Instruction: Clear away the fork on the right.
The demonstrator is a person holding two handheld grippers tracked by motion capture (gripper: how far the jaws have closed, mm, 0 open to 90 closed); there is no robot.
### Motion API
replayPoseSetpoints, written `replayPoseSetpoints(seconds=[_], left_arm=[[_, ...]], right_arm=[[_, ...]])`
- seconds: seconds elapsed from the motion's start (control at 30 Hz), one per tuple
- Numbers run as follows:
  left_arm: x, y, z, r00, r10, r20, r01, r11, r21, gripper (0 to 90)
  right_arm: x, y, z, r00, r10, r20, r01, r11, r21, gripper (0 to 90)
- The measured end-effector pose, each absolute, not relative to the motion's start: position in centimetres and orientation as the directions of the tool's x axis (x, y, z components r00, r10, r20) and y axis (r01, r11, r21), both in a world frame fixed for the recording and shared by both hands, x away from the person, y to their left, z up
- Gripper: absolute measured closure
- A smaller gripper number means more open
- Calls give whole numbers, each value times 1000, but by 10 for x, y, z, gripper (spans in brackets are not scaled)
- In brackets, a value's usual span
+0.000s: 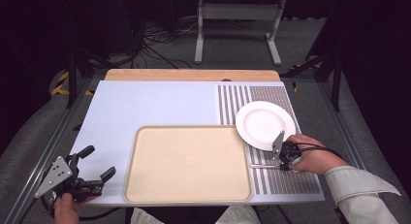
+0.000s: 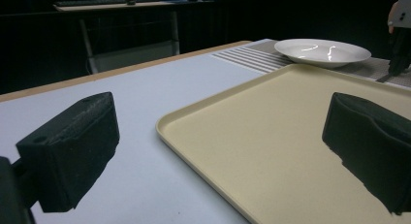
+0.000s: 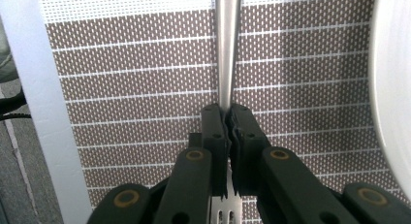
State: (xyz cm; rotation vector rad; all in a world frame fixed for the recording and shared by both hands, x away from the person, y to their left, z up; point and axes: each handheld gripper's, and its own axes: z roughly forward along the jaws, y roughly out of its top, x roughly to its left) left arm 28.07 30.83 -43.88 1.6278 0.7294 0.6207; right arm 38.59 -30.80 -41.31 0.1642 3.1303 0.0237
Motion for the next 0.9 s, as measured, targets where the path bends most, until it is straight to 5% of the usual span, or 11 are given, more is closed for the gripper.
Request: replayPoseSetpoints(seconds=[0.6,0.9], left_arm=[[281,308,-439,659,752,3,125,-114,986,5],[281,308,-439,659,752,2,125,-112,986,5]], right_arm=[[385,-313,-408,-993,116,5,116,992,47,870],[381,-313,-378,-991,133,-17,131,987,88,870]])
